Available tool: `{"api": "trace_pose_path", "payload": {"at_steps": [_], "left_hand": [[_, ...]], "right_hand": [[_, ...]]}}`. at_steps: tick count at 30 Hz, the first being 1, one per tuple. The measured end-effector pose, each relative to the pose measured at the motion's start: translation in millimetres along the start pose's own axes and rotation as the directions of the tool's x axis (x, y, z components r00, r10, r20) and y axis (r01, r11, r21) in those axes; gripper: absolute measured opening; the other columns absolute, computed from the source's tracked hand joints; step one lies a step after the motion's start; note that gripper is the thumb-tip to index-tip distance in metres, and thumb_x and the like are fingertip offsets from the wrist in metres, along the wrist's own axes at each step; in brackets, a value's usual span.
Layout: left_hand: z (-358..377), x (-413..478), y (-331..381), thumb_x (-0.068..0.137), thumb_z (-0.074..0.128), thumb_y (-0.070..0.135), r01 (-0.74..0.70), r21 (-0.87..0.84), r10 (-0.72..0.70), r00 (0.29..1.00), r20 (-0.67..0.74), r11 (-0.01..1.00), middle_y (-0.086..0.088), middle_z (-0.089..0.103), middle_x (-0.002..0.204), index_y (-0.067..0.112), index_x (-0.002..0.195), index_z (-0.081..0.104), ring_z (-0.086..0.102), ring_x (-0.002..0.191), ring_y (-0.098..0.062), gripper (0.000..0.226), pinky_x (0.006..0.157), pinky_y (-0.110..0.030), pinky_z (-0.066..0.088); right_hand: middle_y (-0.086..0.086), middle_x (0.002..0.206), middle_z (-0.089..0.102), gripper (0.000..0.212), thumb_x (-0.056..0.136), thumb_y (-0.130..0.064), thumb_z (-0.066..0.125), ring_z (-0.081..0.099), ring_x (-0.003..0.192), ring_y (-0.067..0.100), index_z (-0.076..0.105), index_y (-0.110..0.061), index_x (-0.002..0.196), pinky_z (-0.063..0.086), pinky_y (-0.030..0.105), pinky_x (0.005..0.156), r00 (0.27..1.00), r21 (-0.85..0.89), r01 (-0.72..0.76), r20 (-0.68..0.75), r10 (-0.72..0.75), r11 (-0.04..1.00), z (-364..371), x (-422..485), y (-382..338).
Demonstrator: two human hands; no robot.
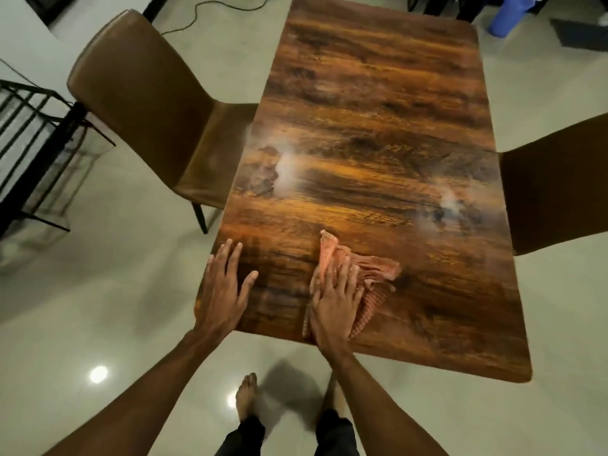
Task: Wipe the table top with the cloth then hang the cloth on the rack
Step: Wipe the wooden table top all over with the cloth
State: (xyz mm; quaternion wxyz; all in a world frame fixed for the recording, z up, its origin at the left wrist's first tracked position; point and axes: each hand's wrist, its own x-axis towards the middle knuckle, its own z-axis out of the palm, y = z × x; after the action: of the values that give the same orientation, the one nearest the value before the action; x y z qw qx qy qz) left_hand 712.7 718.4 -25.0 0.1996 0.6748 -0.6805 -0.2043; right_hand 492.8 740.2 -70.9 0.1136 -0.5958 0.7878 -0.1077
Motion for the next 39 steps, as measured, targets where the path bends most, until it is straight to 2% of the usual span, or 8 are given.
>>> {"api": "trace_pose_path", "payload": {"at_steps": [5, 12, 17, 20, 23, 29, 36, 39], "left_hand": [[-39, -13, -59, 0.101, 0.029, 0.055, 0.02, 0.011, -0.02, 0.999, -0.033, 1.0, -0.012, 0.028, 0.163, 0.013, 0.155, 0.03, 0.025, 0.151, -0.028, 0.069, 0.125, -0.045, 0.011], [-48, -27, -88, 0.101, 0.025, 0.06, 0.033, -0.057, -0.034, 0.999, -0.021, 0.998, -0.011, 0.025, 0.164, 0.014, 0.155, 0.03, 0.023, 0.152, -0.027, 0.072, 0.125, -0.046, 0.011], [-41, -28, -65, 0.102, 0.03, 0.05, -0.05, -0.109, 0.049, 0.999, -0.012, 0.993, -0.012, 0.028, 0.163, 0.012, 0.154, 0.033, 0.026, 0.151, -0.027, 0.065, 0.125, -0.043, 0.01], [-34, -25, -43, 0.101, 0.032, 0.053, -0.072, -0.162, 0.071, 0.997, -0.011, 0.984, -0.008, 0.026, 0.164, 0.016, 0.155, 0.031, 0.023, 0.152, -0.023, 0.065, 0.126, -0.044, 0.009], [-23, -29, -17, 0.102, 0.034, 0.052, -0.131, -0.178, 0.13, 0.991, -0.018, 0.975, -0.007, 0.026, 0.165, 0.015, 0.155, 0.031, 0.022, 0.153, -0.022, 0.065, 0.126, -0.047, 0.01], [23, -40, 43, 0.102, 0.032, 0.051, -0.223, -0.125, 0.231, 0.971, 0.058, 0.967, -0.01, 0.026, 0.164, 0.012, 0.155, 0.031, 0.021, 0.153, -0.025, 0.066, 0.126, -0.05, 0.009], [79, -46, 134, 0.102, 0.032, 0.053, -0.293, -0.083, 0.3, 0.95, 0.084, 0.952, -0.011, 0.025, 0.164, 0.01, 0.155, 0.032, 0.02, 0.153, -0.023, 0.068, 0.126, -0.044, 0.006], [107, -49, 172, 0.102, 0.028, 0.056, -0.315, -0.05, 0.319, 0.939, 0.13, 0.948, -0.011, 0.026, 0.164, 0.011, 0.155, 0.032, 0.021, 0.153, -0.024, 0.07, 0.126, -0.043, 0.005]], "right_hand": [[0.002, 0.173, 0.008, 0.065, 0.107, -0.05, 0.036, 0.003, 0.159, 0.024, 0.013, -0.028, 0.165, 0.013, 0.056, 0.125, 0.792, 0.047, 0.569, 0.235, -0.563, 0.821, 54, -68, -141], [0.004, 0.173, 0.008, 0.063, 0.106, -0.044, 0.026, 0.004, 0.159, 0.026, 0.014, -0.024, 0.165, 0.002, 0.052, 0.128, 0.969, -0.014, 0.207, 0.142, -0.203, 0.978, 47, -56, -126], [-0.003, 0.173, 0.004, 0.062, 0.109, -0.049, 0.028, -0.001, 0.159, 0.017, 0.011, -0.03, 0.165, 0.004, 0.051, 0.128, 0.835, 0.027, 0.516, 0.206, -0.51, 0.856, 37, -77, -101], [-0.004, 0.173, 0.009, 0.06, 0.107, -0.049, 0.026, 0.008, 0.159, 0.019, 0.014, -0.034, 0.164, 0.009, 0.054, 0.127, 0.979, -0.041, 0.183, 0.094, -0.179, 0.982, 15, -66, -16], [0.0, 0.172, 0.012, 0.061, 0.107, -0.048, 0.021, 0.013, 0.158, 0.028, 0.013, -0.03, 0.164, 0.015, 0.06, 0.124, 0.976, -0.013, -0.214, -0.048, 0.213, 0.977, -3, -65, 36], [-0.006, 0.173, 0.005, 0.062, 0.107, -0.053, 0.025, 0.002, 0.159, 0.018, 0.012, -0.032, 0.165, 0.001, 0.05, 0.128, 0.946, 0.032, 0.297, 0.124, -0.299, 0.954, -8, -69, 35], [0.005, 0.171, 0.019, 0.064, 0.104, -0.049, 0.019, 0.018, 0.157, 0.032, 0.023, -0.027, 0.163, 0.014, 0.059, 0.125, 0.921, 0.005, -0.375, -0.113, 0.373, 0.927, -65, -30, 241], [0.005, 0.172, 0.008, 0.066, 0.106, -0.053, 0.018, 0.008, 0.158, 0.032, 0.015, -0.023, 0.165, 0.01, 0.058, 0.126, 0.956, 0.01, -0.284, -0.068, 0.284, 0.959, -59, -30, 231]]}}
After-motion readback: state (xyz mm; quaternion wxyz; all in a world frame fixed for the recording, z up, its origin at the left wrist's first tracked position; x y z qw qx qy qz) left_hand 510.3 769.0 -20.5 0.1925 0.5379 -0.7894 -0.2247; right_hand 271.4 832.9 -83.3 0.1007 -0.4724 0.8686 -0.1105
